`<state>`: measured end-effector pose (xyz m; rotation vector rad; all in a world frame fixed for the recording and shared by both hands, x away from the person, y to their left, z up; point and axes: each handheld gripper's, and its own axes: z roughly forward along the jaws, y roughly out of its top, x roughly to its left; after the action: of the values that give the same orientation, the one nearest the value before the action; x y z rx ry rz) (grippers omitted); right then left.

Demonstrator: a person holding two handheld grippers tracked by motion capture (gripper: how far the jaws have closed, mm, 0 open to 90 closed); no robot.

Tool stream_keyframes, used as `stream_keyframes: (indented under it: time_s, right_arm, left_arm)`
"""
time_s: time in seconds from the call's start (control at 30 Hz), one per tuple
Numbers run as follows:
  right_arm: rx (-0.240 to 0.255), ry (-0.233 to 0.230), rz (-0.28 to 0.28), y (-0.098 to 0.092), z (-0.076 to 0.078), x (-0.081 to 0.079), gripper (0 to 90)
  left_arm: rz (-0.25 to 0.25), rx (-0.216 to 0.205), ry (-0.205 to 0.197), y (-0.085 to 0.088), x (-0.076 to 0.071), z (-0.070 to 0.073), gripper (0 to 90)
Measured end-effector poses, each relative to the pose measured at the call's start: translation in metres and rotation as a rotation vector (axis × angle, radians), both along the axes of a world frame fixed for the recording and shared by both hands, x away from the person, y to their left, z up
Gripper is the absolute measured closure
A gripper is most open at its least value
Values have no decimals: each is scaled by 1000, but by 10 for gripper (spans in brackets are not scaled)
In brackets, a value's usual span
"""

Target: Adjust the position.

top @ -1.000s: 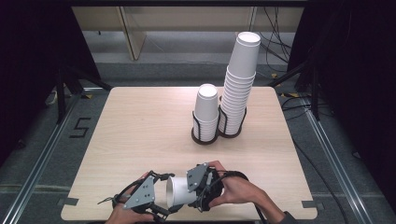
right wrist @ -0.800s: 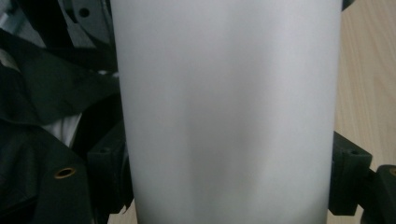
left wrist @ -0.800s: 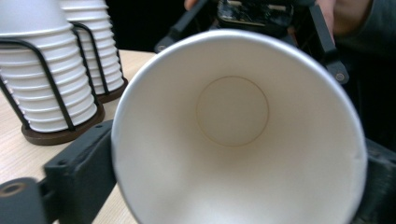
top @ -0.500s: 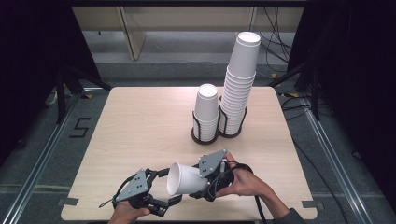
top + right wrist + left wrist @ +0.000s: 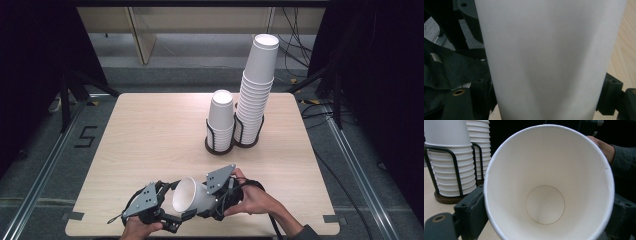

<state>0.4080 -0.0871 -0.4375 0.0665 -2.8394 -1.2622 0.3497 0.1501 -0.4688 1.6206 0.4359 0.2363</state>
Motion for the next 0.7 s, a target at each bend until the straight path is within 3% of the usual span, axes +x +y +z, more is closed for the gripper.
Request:
stream_keyframes:
  time_s: [0.13, 0.2, 0.27, 0.33, 0.43, 0.53, 0.7]
  right_arm:
    - [2, 16, -20, 0, -1, 0, 211]
    - [-14, 11, -46, 0, -1, 0, 152]
    - [-10, 13, -69, -3, 0, 1, 171]
    - [1, 8, -58, -4, 0, 0, 234]
    - [7, 5, -44, 0, -2, -1, 239]
    - [57, 34, -63, 2, -4, 0, 240]
    - [53, 30, -49, 6, -8, -3, 240]
  left_arm:
    - [1, -8, 4, 1, 0, 1, 108]
    - [15, -20, 7, 2, 1, 2, 110]
    - [24, -24, 6, 4, 1, 3, 112]
    - [26, -35, 16, 5, 2, 2, 112]
    - [28, -41, 13, 4, 2, 2, 106]
    - [38, -94, 36, 3, 2, 0, 115]
    - [45, -87, 28, -3, 1, -1, 104]
